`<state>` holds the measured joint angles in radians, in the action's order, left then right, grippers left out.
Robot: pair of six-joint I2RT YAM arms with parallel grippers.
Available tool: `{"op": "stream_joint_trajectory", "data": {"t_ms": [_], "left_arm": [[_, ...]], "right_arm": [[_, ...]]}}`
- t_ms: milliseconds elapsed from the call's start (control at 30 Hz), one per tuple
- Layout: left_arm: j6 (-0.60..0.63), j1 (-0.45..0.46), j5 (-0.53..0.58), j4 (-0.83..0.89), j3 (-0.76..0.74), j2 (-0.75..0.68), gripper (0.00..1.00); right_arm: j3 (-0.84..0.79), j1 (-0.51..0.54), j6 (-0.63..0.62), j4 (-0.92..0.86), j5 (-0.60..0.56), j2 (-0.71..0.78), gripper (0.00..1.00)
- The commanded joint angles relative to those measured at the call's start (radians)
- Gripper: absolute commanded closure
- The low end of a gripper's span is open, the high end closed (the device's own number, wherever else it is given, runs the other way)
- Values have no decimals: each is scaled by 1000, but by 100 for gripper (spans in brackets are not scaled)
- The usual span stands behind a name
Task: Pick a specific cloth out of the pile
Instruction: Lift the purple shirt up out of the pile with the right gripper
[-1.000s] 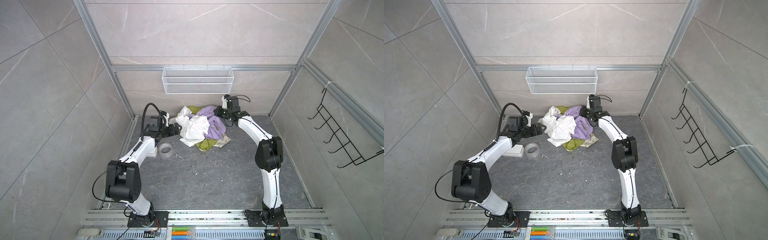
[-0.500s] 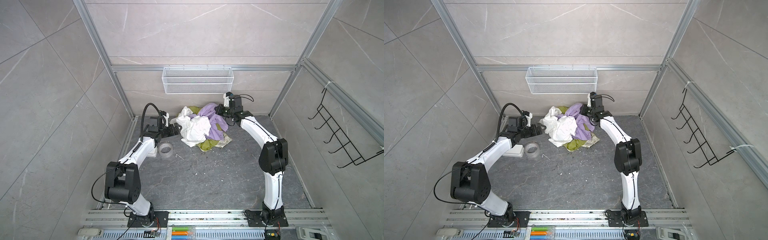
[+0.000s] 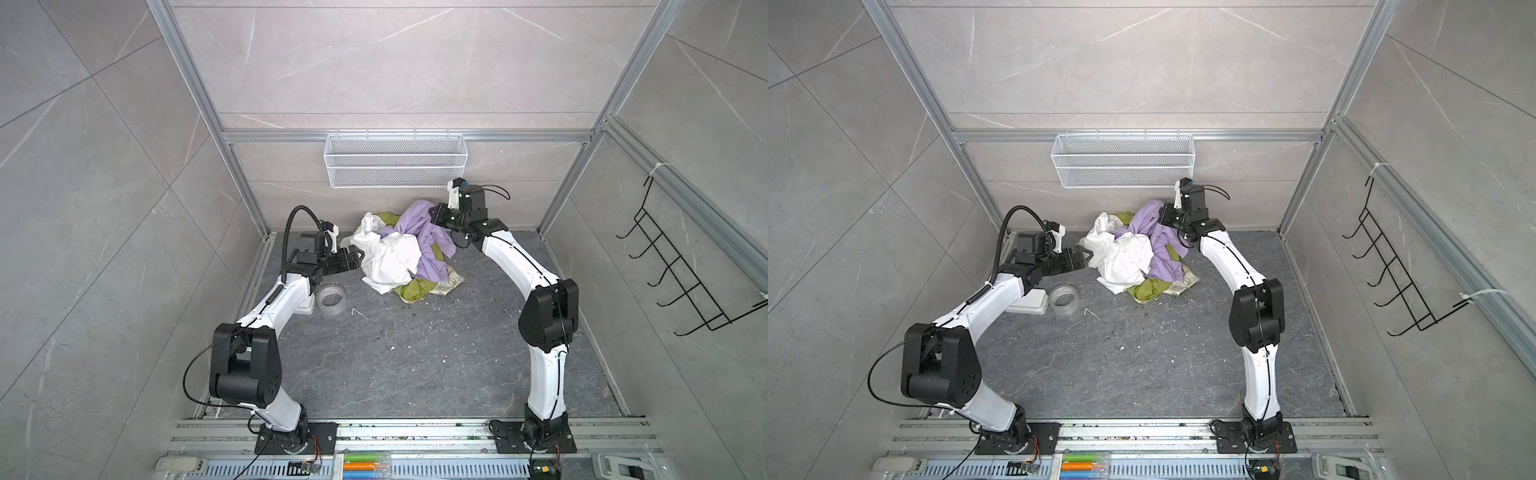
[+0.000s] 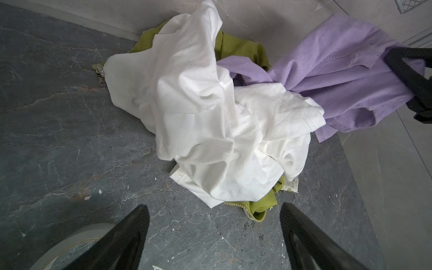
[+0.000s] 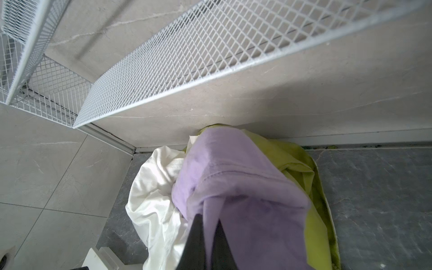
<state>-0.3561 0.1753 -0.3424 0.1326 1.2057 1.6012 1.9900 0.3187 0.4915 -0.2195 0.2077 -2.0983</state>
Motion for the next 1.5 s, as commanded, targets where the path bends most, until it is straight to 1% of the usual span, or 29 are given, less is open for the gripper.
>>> {"op": "stream_joint_trajectory", "data": {"t_ms": [0, 300, 733, 1200, 1467], "left_arm": [[6, 4, -17, -28, 22, 5, 9], [-4, 6, -21, -45, 14, 41, 9], [-4, 9, -18, -53, 1, 46, 10], [-3, 13, -17, -57, -1, 48, 9], [-5, 15, -15, -56, -1, 52, 10]], "right_arm": [[46, 1, -28, 38, -31, 70, 100], [71, 0, -52, 26, -64, 93, 100], [73, 1, -92, 37, -102, 137, 100], [31, -12, -165, 31, -167, 217, 100], [-10, -40, -172, 42, -182, 264, 100]]}}
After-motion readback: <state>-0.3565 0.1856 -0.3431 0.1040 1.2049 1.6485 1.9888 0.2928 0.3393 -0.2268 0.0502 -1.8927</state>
